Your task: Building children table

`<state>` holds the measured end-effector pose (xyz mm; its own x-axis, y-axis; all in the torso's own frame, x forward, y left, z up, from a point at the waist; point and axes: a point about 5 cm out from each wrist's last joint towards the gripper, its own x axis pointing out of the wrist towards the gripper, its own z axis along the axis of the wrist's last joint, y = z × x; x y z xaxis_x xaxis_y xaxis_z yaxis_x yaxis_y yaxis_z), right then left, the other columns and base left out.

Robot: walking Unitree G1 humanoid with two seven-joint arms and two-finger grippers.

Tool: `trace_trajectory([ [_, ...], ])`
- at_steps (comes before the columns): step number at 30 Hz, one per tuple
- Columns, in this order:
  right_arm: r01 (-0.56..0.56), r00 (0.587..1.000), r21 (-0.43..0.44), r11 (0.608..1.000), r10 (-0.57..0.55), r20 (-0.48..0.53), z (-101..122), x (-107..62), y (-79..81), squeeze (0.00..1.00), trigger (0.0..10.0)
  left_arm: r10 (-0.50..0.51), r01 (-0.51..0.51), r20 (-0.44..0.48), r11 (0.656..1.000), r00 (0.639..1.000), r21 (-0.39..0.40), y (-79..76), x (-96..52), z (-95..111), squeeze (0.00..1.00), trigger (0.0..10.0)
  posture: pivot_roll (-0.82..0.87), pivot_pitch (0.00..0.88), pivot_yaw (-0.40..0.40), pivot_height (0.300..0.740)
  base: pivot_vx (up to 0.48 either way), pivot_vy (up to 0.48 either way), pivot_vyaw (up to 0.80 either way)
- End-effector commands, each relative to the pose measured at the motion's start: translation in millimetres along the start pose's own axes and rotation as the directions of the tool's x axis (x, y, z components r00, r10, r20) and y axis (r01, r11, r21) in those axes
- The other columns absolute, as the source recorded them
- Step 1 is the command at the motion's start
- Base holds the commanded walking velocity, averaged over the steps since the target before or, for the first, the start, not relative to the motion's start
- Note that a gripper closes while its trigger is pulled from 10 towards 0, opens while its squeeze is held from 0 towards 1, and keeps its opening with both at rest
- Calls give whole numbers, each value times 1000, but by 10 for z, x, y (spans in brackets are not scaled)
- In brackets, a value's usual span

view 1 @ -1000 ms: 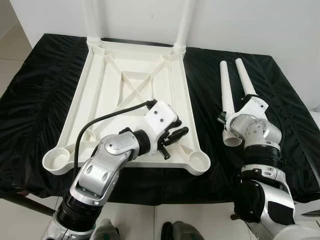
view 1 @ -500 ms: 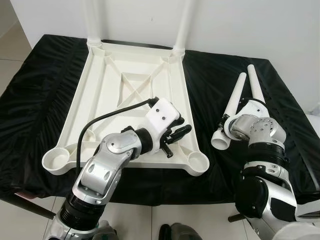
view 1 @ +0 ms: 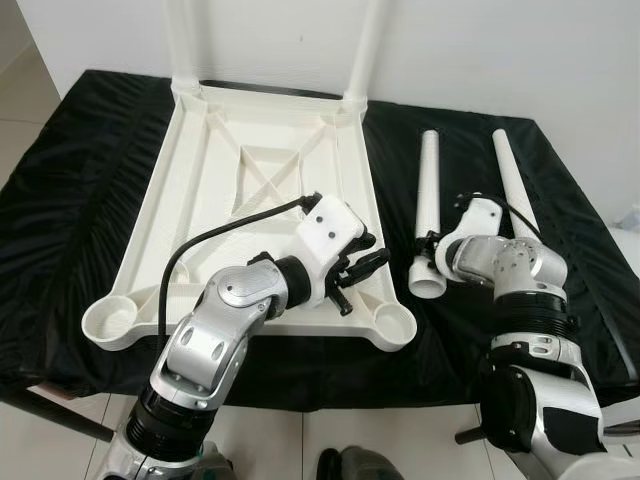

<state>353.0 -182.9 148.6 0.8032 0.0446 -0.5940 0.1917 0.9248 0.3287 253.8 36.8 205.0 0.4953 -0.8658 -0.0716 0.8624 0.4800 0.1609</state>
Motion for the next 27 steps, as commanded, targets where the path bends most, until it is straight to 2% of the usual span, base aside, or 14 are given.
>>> trace_trajectory([
  [1,-34,990,-4,999,34,137,81,-47,10,0,10000,68,-68,8,998,998,-1,31,12,32,0,10000,35,55,-86,740,0,0,0],
  [2,-34,990,-4,999,34,137,81,-47,10,0,10000,68,-68,8,998,998,-1,31,12,32,0,10000,35,55,-86,740,0,0,0],
  [4,-28,965,-10,1000,29,262,219,-122,10,0,10000,71,-71,8,998,997,-3,37,15,32,0,10000,31,57,-83,740,0,0,0],
  [8,-55,968,73,996,35,248,248,-132,-24,0,10000,73,-73,11,997,997,-8,38,28,39,0,10000,30,61,-80,740,0,0,0],
  [13,-87,969,112,990,58,238,251,-134,-33,0,10000,75,-75,14,997,997,-9,40,34,46,0,10000,31,62,-80,740,0,0,0],
  [15,-87,952,124,988,46,302,326,-177,-49,0,10000,77,-77,16,997,997,-13,40,34,49,0,10000,32,65,-80,740,0,0,0],
  [18,-90,944,134,987,41,326,349,-194,-57,0,10000,78,-78,16,997,997,-15,40,34,49,0,10000,32,65,-80,740,0,0,0],
  [21,-86,907,227,970,-18,420,485,-266,-144,0,10000,77,-76,15,997,997,-18,41,37,47,0,10000,29,65,-78,740,0,0,0],
  [23,-85,901,245,966,-31,433,513,-279,-166,0,10000,76,-76,14,997,997,-18,41,38,45,0,10000,29,65,-78,740,0,0,0],
  [26,-86,879,352,932,-96,468,589,-322,-242,0,10000,73,-73,17,997,997,-18,36,45,47,0,10000,26,63,-76,740,0,0,0],
  [27,-86,879,352,932,-96,468,589,-322,-242,0,10000,73,-73,17,997,997,-18,36,45,47,0,10000,26,63,-76,740,0,0,0],
])
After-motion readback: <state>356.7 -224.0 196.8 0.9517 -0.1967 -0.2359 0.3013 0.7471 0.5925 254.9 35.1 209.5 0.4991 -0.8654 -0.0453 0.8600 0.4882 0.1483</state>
